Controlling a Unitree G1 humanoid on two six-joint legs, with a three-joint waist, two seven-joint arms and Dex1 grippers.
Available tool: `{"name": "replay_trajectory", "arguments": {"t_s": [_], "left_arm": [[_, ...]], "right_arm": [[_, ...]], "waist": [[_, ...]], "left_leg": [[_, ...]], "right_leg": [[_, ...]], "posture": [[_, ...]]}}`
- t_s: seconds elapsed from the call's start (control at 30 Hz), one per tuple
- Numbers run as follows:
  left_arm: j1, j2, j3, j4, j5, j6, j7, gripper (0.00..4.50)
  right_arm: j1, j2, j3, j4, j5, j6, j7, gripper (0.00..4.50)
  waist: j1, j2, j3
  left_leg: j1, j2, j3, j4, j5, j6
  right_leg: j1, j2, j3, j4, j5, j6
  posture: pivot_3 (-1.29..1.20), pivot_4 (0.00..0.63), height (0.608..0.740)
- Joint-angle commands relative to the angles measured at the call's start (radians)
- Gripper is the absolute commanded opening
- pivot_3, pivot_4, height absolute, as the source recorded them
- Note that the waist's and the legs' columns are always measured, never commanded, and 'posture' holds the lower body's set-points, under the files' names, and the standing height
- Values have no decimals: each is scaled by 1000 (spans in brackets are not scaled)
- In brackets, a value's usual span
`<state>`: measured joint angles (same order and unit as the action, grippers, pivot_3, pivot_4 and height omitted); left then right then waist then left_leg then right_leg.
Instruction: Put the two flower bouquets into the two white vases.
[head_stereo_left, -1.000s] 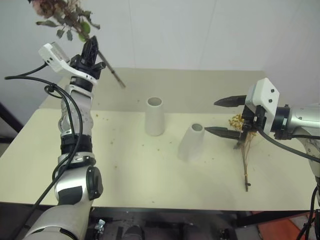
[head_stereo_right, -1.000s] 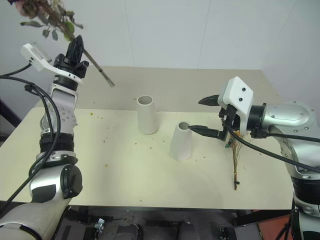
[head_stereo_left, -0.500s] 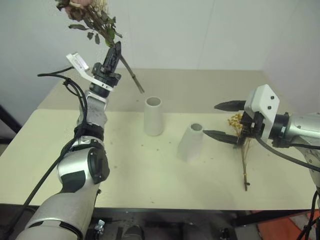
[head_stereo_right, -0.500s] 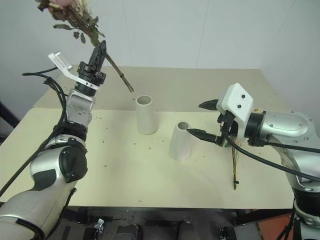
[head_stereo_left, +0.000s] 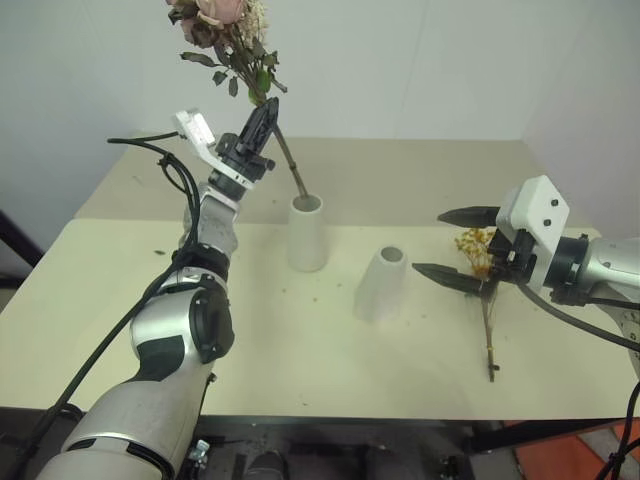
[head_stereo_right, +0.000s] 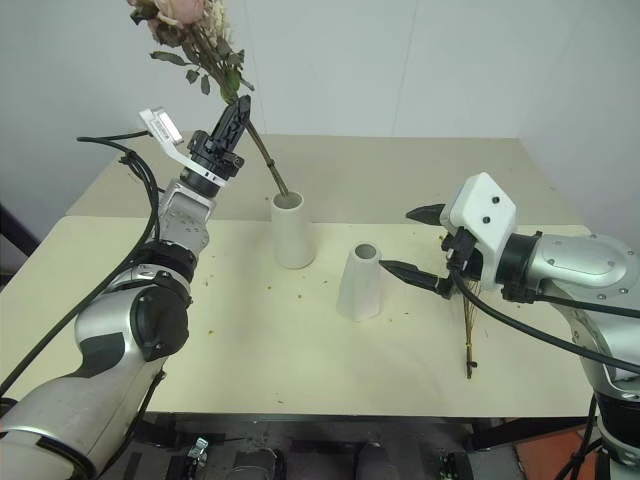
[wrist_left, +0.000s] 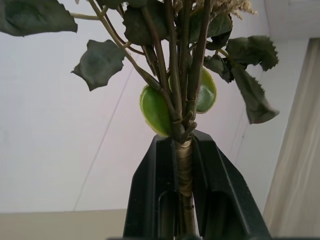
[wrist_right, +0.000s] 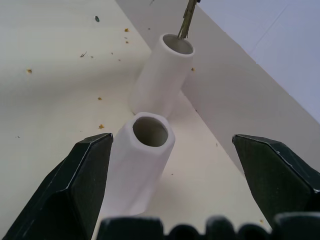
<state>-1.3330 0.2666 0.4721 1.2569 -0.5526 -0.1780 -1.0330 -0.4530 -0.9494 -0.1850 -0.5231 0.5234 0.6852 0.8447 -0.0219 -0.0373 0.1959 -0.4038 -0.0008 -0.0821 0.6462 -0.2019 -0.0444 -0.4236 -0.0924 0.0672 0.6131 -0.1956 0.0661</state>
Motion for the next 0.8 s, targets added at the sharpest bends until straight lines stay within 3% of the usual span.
{"name": "replay_trajectory", "arguments": {"t_s": [0.03, 0.8], "left_arm": [[-30, -4, -6, 0, 31, -39, 0, 132], [65, -48, -48, 14, 170, -120, -40, 132]], "right_arm": [[3, -19, -49, -33, 2, -4, -16, 4500], [-62, 67, -32, -41, 64, 57, -165, 4500]], "waist": [[1, 0, 0], [3, 0, 0]], "left_leg": [[0, 0, 0, 0, 0, 0], [0, 0, 0, 0, 0, 0]], "right_leg": [[0, 0, 0, 0, 0, 0], [0, 0, 0, 1, 0, 0]], "posture": [[0, 150, 740], [0, 150, 740]]}}
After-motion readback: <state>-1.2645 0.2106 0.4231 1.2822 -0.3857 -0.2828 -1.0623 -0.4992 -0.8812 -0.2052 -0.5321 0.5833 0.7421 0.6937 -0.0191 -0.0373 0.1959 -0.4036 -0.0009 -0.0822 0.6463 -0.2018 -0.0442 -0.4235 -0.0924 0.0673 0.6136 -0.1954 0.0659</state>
